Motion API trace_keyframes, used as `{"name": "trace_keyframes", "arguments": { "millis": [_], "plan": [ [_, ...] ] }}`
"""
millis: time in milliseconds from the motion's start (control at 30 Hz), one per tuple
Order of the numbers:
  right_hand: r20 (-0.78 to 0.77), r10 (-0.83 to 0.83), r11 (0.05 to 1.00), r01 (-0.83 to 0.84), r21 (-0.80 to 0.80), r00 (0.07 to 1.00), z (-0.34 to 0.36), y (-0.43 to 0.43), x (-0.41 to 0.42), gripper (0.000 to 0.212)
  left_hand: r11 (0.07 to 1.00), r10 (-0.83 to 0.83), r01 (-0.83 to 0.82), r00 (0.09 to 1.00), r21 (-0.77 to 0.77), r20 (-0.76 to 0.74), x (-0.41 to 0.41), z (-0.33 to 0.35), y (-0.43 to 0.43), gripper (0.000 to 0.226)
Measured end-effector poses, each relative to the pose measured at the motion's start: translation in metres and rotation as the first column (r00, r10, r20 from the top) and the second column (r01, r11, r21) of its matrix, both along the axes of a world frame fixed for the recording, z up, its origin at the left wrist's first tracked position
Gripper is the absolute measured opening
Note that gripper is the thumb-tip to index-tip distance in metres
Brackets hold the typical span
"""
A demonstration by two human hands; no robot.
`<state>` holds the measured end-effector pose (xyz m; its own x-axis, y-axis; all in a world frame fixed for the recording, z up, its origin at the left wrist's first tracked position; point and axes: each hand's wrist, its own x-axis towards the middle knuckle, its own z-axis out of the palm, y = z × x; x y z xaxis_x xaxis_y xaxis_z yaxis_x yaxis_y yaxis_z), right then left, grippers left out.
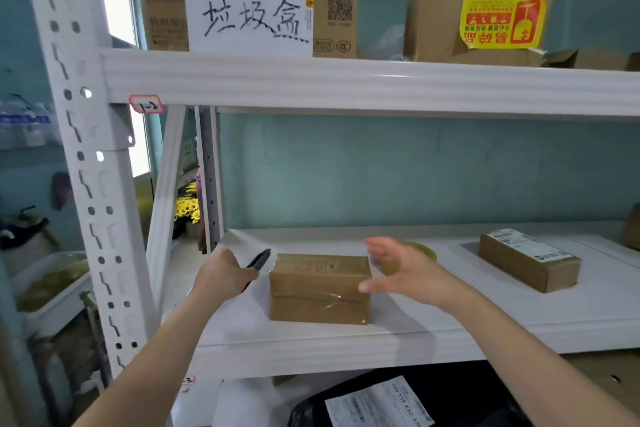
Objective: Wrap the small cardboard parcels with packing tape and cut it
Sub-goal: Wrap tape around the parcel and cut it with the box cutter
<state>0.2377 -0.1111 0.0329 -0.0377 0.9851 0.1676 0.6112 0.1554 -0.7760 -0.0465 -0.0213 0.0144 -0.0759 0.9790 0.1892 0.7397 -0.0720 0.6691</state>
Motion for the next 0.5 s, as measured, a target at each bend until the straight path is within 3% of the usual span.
{"name": "trace_keyframes", "arguments": {
  "millis": [67,133,267,367,500],
  "plan": [
    [-0.056,-0.01,1.0,0.009,-0.022,0.998,-0.01,0.006,-0.011,0.09,0.997,0.009,-0.011,1.0,0.083,0.022,-0.002,0.009,-0.006,0.05],
    [-0.14,-0.062,0.998,0.063,0.004,0.988,-0.019,0.011,-0.022,0.089,0.976,0.042,-0.044,0.999,0.214,0.013,0.001,0.023,-0.02,0.044],
    [-0.23,-0.171,0.976,0.197,0.097,0.958,-0.037,0.018,-0.047,0.056,0.913,-0.032,0.023,0.999,0.408,0.014,0.023,0.051,-0.048,0.04],
    [-0.181,-0.185,0.962,0.215,0.165,0.966,-0.038,0.014,-0.067,0.055,0.899,-0.135,0.119,0.991,0.422,0.009,0.049,0.065,-0.047,0.039],
    [-0.13,-0.222,0.965,0.237,0.112,0.966,-0.036,0.006,-0.056,0.069,0.916,-0.196,0.179,0.98,0.359,0.011,0.072,0.071,-0.031,0.039]
  ]
}}
